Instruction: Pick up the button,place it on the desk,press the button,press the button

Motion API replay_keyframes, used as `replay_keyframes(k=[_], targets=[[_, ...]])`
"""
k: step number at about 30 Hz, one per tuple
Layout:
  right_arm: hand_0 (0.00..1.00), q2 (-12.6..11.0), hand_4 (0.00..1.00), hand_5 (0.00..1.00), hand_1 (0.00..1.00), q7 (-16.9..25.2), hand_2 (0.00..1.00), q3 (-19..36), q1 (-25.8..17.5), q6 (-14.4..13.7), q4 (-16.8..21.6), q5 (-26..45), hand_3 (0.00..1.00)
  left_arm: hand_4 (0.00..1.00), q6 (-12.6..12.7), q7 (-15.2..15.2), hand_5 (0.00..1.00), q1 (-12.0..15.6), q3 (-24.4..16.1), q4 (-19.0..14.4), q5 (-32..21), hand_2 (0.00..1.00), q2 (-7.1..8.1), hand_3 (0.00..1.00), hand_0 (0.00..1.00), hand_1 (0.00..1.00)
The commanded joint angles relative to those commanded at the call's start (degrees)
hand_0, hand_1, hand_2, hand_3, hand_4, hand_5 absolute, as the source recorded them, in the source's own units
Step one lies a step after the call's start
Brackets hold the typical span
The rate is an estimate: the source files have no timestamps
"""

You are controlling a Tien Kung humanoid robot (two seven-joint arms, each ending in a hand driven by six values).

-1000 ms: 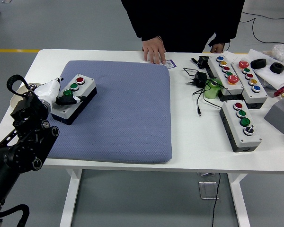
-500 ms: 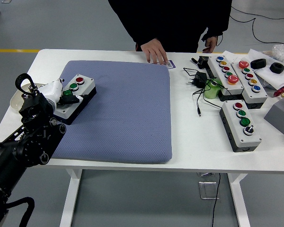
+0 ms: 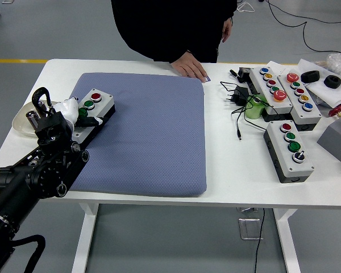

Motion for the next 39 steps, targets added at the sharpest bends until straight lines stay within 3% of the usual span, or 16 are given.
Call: replay_keyframes(k=[4, 5, 10, 11, 15, 16, 17, 22, 23, 28, 29, 34, 35, 39], targets=[[0.746, -0.04, 0.182, 0.13, 0.691, 0.0, 0.709, -0.04, 0.04, 0.02, 0.0, -0.03, 0.58, 0.833, 0.36, -0.2, 0.122, -0.5, 0.52, 1.1, 0.0, 0.852, 0.39, 0.803, 0.628, 0.789], [0.746, -0.04, 0.182, 0.13, 0.691, 0.0, 0.709, -0.05, 0.06, 0.01, 0.0, -0.05, 0.58, 0.72, 0.47, -0.49, 0.002, -0.56, 0.6, 1.4, 0.0, 0.635, 0.5, 0.632, 0.589, 0.582], [0.746, -0.01, 0.182, 0.13, 0.691, 0.0, 0.709, -0.08, 0.08, 0.01, 0.0, 0.06, 0.58, 0.72, 0.01, -3.16, 0.002, -0.39, 1.29, 1.87, 0.0, 0.635, 1.07, 0.632, 0.589, 0.582], [0.746, -0.01, 0.182, 0.13, 0.691, 0.0, 0.709, -0.08, 0.09, 0.02, 0.0, 0.03, 0.58, 0.646, -0.11, -3.6, 0.002, -0.36, 1.37, 1.92, 0.0, 0.426, 1.12, 0.449, 0.462, 0.41], [0.746, 0.01, 0.182, 0.13, 0.691, -0.05, 0.709, -0.01, 0.09, 0.05, 0.0, -0.11, 0.58, 0.646, -0.25, -7.15, 0.002, -0.14, 1.88, 2.18, 0.0, 0.426, 1.45, 0.449, 0.462, 0.41], [0.746, 0.0, 0.182, 0.13, 0.691, -0.05, 0.709, 0.0, 0.09, 0.06, 0.0, -0.12, 0.58, 0.646, -0.38, -8.9, 0.002, -0.11, 2.18, 2.33, 0.0, 0.426, 1.72, 0.449, 0.462, 0.41], [0.747, 0.0, 0.182, 0.13, 0.691, -0.05, 0.709, 0.03, 0.09, 0.06, 0.0, -0.16, 0.581, 0.518, -0.44, -10.4, 0.002, -0.12, 2.42, 2.43, 0.0, 0.346, 1.92, 0.385, 0.382, 0.328], [0.747, 0.03, 0.182, 0.13, 0.691, -0.05, 0.709, 0.11, 0.12, 0.01, 0.0, -0.1, 0.581, 0.518, -1.99, -17.3, 0.002, -0.31, 3.59, 2.7, 0.0, 0.346, 3.41, 0.385, 0.382, 0.328], [0.746, 0.04, 0.182, 0.13, 0.691, -0.04, 0.71, 0.14, 0.12, 0.0, 0.0, -0.09, 0.581, 0.023, -2.43, -18.48, 0.002, -0.35, 3.82, 2.59, 0.0, 0.222, 3.78, 0.287, 0.199, 0.185], [0.746, 0.08, 0.182, 0.13, 0.691, -0.07, 0.71, 0.31, 0.11, -0.02, 0.0, -0.22, 0.581, 0.023, -3.24, -24.75, 0.002, -0.63, 5.78, 1.82, 0.0, 0.222, 5.73, 0.287, 0.199, 0.185], [0.746, 0.09, 0.182, 0.13, 0.691, -0.1, 0.71, 0.34, 0.1, -0.01, 0.0, -0.24, 0.58, 0.002, -3.38, -26.82, 0.002, -0.71, 6.21, 1.74, 0.0, 0.173, 6.21, 0.245, 0.14, 0.128], [0.746, 0.14, 0.182, 0.13, 0.691, -0.15, 0.71, 0.41, 0.13, -0.02, 0.0, -0.29, 0.58, 0.002, -3.82, -35.93, 0.002, -1.03, 9.0, 1.24, 0.0, 0.173, 8.43, 0.245, 0.14, 0.128], [0.746, 0.15, 0.182, 0.13, 0.691, -0.16, 0.71, 0.41, 0.12, -0.02, 0.0, -0.26, 0.581, 0.002, -3.99, -37.98, 0.002, -1.09, 9.49, 1.1, 0.0, 0.154, 8.8, 0.227, 0.1, 0.102], [0.746, 0.21, 0.182, 0.13, 0.691, -0.21, 0.71, 0.48, 0.08, -0.04, 0.0, -0.3, 0.581, 0.002, -1.94, -44.42, 0.002, -1.42, 12.81, -0.28, 0.0, 0.154, 10.71, 0.227, 0.1, 0.102]])
